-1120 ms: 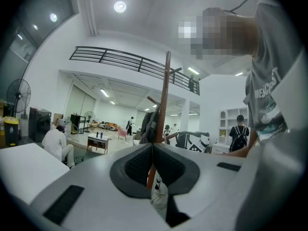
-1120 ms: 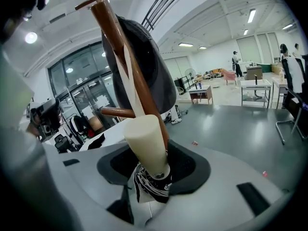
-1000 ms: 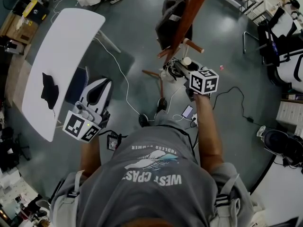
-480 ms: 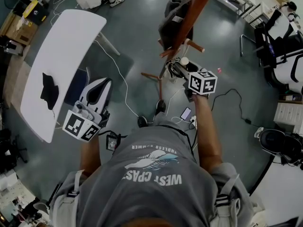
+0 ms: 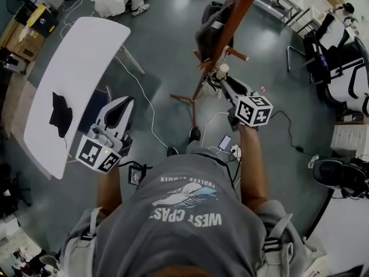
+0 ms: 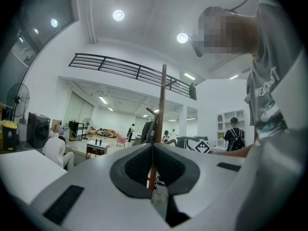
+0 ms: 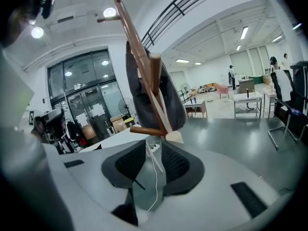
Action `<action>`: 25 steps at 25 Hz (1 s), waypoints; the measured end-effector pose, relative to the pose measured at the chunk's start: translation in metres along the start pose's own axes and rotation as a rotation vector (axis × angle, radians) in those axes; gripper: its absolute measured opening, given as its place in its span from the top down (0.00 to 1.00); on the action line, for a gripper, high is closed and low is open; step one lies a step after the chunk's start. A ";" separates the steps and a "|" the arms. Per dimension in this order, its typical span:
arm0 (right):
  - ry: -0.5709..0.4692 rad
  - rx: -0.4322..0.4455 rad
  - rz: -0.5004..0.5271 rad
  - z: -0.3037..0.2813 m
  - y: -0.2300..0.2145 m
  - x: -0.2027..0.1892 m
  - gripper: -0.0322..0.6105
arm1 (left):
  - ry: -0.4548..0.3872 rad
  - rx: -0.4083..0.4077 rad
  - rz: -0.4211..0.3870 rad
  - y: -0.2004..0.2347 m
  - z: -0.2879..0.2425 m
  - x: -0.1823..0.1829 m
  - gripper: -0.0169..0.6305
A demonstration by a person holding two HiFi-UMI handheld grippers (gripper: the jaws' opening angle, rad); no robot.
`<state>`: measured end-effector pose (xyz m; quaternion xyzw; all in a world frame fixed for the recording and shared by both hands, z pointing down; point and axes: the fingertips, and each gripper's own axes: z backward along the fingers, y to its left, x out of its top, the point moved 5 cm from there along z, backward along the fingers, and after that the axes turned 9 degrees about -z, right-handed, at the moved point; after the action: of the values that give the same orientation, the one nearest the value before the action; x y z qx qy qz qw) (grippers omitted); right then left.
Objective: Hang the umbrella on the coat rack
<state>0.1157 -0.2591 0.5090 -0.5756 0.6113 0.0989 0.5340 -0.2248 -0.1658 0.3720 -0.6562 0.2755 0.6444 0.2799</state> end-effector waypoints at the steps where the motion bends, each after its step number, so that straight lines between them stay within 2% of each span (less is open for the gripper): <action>1: -0.025 0.003 0.013 0.009 0.008 0.006 0.77 | -0.004 -0.001 -0.002 0.000 0.003 0.001 0.95; 8: -0.233 0.020 0.171 0.085 0.079 0.062 0.86 | -0.031 -0.010 -0.021 0.005 0.021 0.007 0.95; 14: -0.376 0.058 0.296 0.140 0.140 0.089 0.89 | -0.046 0.000 -0.033 0.008 0.044 0.010 0.95; 20: -0.415 0.069 0.426 0.170 0.182 0.095 0.91 | -0.056 0.020 -0.037 0.014 0.064 0.010 0.95; 25: -0.430 0.083 0.440 0.178 0.196 0.098 0.91 | -0.072 0.029 -0.033 0.015 0.071 0.010 0.95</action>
<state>0.0762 -0.1245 0.2638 -0.3728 0.5978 0.3067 0.6400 -0.2845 -0.1254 0.3611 -0.6328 0.2637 0.6590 0.3094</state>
